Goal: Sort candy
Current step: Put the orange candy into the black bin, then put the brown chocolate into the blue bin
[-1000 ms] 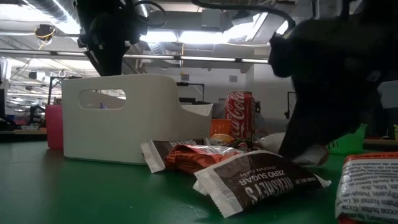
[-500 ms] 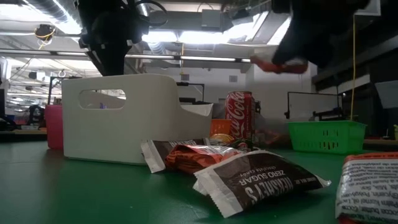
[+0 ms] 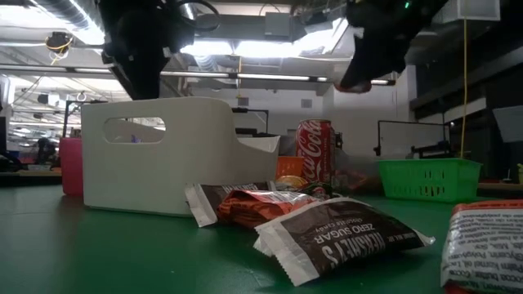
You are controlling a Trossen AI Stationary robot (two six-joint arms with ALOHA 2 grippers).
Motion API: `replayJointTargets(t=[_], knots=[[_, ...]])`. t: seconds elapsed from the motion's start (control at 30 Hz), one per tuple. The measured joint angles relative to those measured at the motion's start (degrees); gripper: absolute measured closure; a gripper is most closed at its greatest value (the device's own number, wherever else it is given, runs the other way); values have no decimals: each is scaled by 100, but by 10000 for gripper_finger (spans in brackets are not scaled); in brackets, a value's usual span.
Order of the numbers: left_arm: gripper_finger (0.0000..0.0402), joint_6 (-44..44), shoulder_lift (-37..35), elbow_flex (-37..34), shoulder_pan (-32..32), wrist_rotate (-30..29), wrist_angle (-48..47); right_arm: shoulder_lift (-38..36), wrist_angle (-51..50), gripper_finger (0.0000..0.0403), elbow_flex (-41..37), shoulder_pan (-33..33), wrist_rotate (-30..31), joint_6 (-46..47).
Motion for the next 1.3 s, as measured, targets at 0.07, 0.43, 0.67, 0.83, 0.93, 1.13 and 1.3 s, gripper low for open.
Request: replayJointTargets(t=[0.07, 0.43, 0.67, 0.83, 0.93, 1.13, 1.3], knots=[[254, -2, 0, 0, -79, 320, -2, 0, -168, 308, 2, -276, 136, -241], [254, -786, 0, 0, -1082, 690, 0, 87, -554, 308, 2, -1682, 194, -703], [254, -2081, 0, 0, -1955, 1465, 2, 87, -586, 293, 2, -2173, 81, -1018], [254, -2978, 0, 0, -2604, 1826, 50, 89, -586, 249, 2, -2374, 83, -1022], [254, -3521, 0, 0, -2977, 1830, 55, 90, -583, 223, 2, -2419, 86, -1002], [254, -4812, 0, 0, -3625, 1832, 56, 90, -583, 194, 2, -2402, 83, -1001], [254, -5879, 0, 0, -4082, 1832, 158, 90, -583, 192, 2, -2402, 83, -998]])
